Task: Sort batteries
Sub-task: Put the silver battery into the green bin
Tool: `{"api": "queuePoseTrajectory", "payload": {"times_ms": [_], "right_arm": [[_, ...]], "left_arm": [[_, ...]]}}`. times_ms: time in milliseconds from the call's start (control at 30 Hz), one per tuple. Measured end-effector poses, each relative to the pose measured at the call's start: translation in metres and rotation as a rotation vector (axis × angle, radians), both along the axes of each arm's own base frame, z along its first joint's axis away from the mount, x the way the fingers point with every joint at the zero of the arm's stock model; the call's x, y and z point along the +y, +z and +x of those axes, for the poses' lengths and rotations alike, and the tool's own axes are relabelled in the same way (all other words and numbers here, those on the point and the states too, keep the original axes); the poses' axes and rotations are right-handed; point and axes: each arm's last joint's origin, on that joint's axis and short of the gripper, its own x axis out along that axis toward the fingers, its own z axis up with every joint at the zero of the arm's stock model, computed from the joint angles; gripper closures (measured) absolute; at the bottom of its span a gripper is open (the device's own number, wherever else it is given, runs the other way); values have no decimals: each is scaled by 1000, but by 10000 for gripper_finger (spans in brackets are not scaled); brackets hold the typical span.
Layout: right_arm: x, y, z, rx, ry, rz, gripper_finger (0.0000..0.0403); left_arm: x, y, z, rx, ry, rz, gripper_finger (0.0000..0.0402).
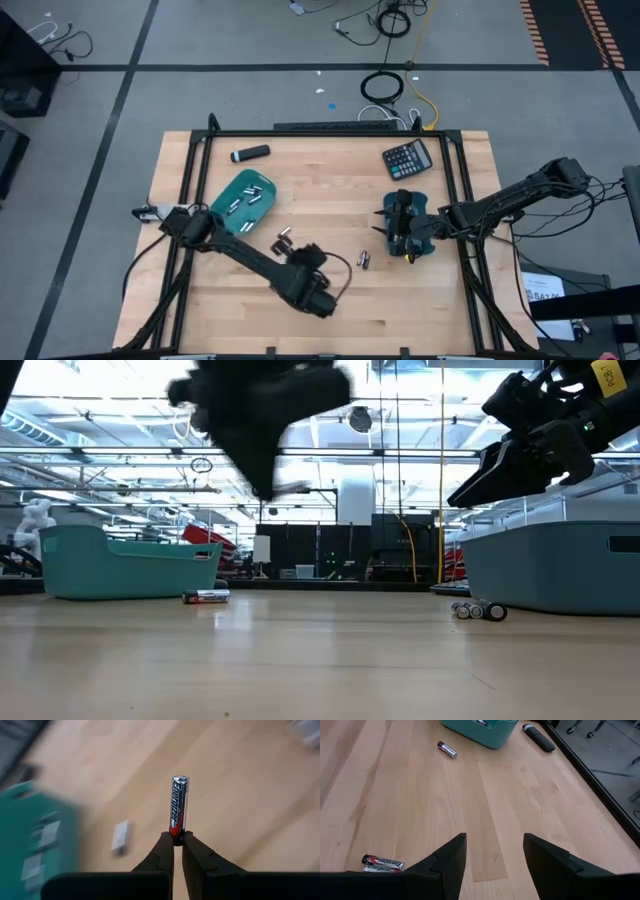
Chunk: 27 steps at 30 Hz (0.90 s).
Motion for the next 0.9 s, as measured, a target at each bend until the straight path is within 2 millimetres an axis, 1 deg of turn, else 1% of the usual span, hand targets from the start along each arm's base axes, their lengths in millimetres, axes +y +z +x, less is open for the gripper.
{"api": "queuePoseTrajectory", "payload": {"times_ms": [67, 133, 267, 367, 467, 600, 667, 733, 800, 900], "right_arm": [[0, 0, 0, -1, 0, 1, 216], [0, 0, 0, -2, 2, 2, 216], [1, 0, 0, 1, 8, 2, 216], [4, 0, -1, -2, 20, 7, 216], [7, 1, -2, -7, 32, 13, 216], [8, 1, -2, -13, 32, 17, 216], [9, 1, -2, -13, 33, 16, 216], [9, 1, -2, -14, 33, 16, 216], [9, 1, -2, -19, 33, 18, 216], [9, 1, -2, -20, 32, 18, 216]], "left_arm": [[4, 2, -8, 73, 32, 32, 382], [7, 3, -11, 90, 14, 26, 382], [27, 18, -21, 117, 24, 16, 382], [45, 18, -35, 162, 54, 19, 382], [69, 24, -61, 206, 101, 8, 382], [100, 20, -100, 270, 193, -22, 382], [111, 20, -118, 246, 211, -50, 382], [121, 17, -132, 218, 229, -71, 382], [128, 13, -142, 189, 240, -90, 380], [138, 9, -156, 209, 254, -75, 351]]}}
